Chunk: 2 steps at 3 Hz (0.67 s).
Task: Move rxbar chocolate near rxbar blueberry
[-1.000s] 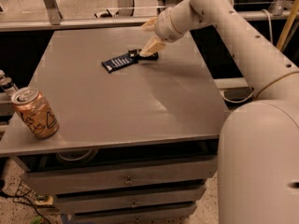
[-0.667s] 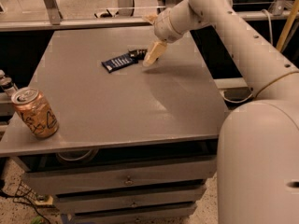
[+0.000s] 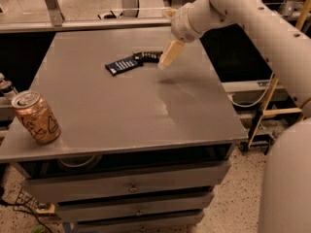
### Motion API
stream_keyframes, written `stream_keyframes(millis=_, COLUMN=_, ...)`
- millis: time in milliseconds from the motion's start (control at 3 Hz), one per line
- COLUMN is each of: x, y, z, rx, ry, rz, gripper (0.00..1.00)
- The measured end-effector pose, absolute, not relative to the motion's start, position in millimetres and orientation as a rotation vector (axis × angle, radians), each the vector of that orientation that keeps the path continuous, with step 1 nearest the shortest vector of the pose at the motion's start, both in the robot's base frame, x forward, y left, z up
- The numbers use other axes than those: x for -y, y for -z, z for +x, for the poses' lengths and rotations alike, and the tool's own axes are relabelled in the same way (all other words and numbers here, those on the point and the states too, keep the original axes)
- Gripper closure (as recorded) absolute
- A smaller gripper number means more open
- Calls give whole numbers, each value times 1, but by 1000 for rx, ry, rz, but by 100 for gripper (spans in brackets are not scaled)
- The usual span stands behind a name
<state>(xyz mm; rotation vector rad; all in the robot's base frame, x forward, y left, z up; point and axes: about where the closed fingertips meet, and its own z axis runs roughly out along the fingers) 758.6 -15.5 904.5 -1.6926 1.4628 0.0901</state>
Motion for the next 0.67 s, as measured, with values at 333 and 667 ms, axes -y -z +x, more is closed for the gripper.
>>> stream_keyframes(millis=333, x=51, y=-949, z=725, rx=-1557, ry=33, rz=-1535, gripper=0)
stream_keyframes(millis=667, x=45, y=-942, z=710, rx=-1588, ry=28, rz=-1526, gripper=0)
